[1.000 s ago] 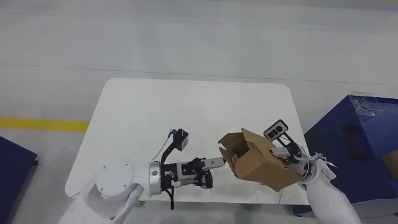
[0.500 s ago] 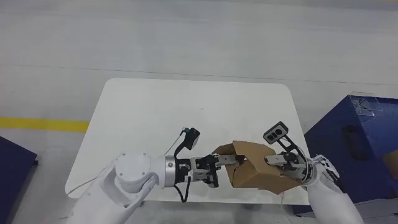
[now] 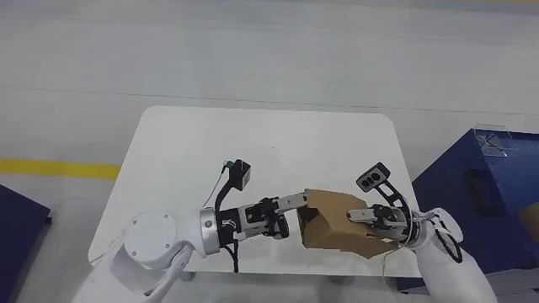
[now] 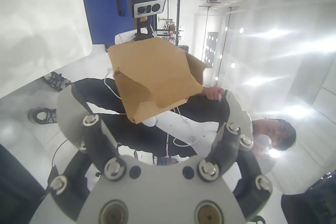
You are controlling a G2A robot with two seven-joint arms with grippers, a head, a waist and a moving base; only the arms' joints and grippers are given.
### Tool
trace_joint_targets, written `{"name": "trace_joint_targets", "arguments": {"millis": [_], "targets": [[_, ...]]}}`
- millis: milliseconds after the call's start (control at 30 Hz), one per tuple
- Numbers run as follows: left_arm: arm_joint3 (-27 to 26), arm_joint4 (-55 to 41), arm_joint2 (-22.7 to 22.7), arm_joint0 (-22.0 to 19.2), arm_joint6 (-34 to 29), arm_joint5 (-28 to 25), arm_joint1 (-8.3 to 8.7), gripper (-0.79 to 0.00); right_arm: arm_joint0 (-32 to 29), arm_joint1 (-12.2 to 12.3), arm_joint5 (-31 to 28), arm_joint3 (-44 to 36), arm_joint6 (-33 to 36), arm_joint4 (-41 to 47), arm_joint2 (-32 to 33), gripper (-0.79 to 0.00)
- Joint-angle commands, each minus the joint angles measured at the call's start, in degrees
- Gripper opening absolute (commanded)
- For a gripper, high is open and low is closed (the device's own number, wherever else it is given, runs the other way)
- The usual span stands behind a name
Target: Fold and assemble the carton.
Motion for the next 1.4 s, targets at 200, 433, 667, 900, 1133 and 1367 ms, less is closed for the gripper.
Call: {"name": "trace_joint_targets", "arguments": {"millis": [200,433,667,900,1133,1367], "targets": [[1.7,4.6,4.5,-2.5,0.8,4.6,-0.35,0.000,-0.3,0.0,-0.3,-0.3,0.3,0.1,0.1,-0.785],[3.8,4.6,7.3,-4.3,1.5,5.7,-0.96,0.000,-0.9,0.0,-0.2,-0.7,0.8,0.6,0.4,-0.785],[4.1,4.9,8.9,-5.4,1.9,4.6,-1.40,0.000,-1.3,-0.1,0.9,-0.5,1.2,1.3,-0.2,-0.785],[-0.3,4.1,2.4,-1.2,2.6,-1.6,-0.41,0.000,0.9,-0.2,13.2,5.4,2.4,7.8,-2.2,-0.785],[-1.7,4.3,-7.8,4.7,0.6,-0.5,1.39,0.000,3.6,0.6,19.5,7.4,-1.3,16.6,-9.6,-0.785],[0.0,7.9,-5.2,3.3,-2.2,3.5,1.67,0.000,5.0,3.5,20.3,6.8,-2.1,20.6,-15.3,-0.785]]}}
